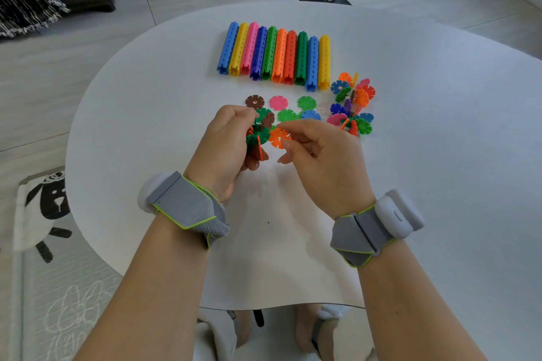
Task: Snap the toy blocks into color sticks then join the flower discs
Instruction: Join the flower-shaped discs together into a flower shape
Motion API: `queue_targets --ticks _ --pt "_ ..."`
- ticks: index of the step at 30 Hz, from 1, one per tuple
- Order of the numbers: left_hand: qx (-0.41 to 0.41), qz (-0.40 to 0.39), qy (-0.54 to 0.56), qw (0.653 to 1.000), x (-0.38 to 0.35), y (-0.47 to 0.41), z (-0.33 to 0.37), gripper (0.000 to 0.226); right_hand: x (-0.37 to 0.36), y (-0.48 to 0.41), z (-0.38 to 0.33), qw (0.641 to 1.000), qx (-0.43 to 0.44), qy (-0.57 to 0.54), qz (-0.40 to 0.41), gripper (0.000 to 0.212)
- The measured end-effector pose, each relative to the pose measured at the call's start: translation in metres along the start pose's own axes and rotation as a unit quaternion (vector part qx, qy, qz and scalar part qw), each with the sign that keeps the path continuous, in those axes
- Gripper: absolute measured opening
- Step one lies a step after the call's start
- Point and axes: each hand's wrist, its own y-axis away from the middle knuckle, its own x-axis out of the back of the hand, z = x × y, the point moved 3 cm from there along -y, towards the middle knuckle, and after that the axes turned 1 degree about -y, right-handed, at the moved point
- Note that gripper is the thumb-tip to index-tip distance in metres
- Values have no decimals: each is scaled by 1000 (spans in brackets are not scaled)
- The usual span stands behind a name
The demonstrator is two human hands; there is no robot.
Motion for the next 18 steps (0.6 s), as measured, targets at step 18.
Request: queue_targets --ticks 18 --pt "-29 11 -48 998 -1 5 6 20 4 1 -3 995 -10 -74 -68 14"
